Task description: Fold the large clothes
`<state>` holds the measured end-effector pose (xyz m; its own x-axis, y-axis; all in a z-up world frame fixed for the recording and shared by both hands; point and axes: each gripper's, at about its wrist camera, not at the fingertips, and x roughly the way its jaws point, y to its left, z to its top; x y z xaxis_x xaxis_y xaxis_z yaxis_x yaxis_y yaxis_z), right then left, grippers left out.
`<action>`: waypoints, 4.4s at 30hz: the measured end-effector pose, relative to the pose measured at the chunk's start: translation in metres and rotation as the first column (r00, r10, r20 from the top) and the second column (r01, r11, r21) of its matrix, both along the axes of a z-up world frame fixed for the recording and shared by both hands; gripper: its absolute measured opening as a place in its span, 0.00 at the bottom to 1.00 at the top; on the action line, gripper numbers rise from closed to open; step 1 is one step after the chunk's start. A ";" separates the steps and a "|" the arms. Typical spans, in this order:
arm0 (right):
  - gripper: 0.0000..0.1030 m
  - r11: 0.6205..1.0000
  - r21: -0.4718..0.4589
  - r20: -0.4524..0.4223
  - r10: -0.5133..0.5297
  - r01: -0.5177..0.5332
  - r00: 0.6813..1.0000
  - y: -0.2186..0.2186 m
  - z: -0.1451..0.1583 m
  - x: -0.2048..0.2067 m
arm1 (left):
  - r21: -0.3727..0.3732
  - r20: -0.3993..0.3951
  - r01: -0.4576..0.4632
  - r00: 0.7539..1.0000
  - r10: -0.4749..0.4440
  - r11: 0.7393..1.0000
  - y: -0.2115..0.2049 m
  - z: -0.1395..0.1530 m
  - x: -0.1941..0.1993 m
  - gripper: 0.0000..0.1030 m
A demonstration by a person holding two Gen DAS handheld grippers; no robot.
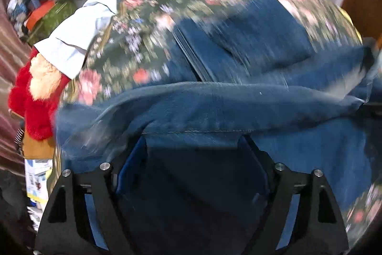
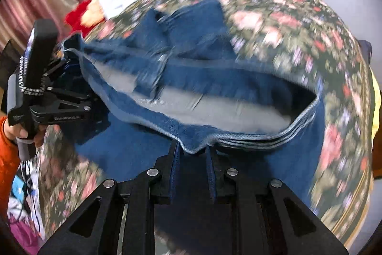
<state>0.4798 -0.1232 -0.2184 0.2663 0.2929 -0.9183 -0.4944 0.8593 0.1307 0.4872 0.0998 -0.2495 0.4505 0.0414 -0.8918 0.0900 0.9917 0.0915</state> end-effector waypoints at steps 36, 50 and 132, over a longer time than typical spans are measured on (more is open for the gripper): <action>0.16 0.975 -0.196 0.078 0.125 -0.108 0.989 0.027 -0.022 -0.050 | -0.144 -0.047 -0.194 0.981 0.189 0.970 0.126 -0.013 -0.090 1.00; 0.17 0.968 -0.216 0.113 -0.105 0.128 0.988 -0.097 0.013 -0.076 | 0.110 0.059 -0.261 0.965 0.256 0.959 0.116 0.022 -0.129 1.00; 0.20 0.990 0.142 -0.276 0.053 -0.014 0.960 0.088 -0.031 -0.049 | -0.498 0.043 -0.494 0.807 0.590 0.712 0.097 0.017 -0.236 0.69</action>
<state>0.4306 -0.0355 -0.2495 -0.0056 0.4259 -0.9048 -0.4496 0.8071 0.3827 0.2514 0.1968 -0.2329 0.6322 -0.0444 -0.7735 -0.4472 0.7943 -0.4111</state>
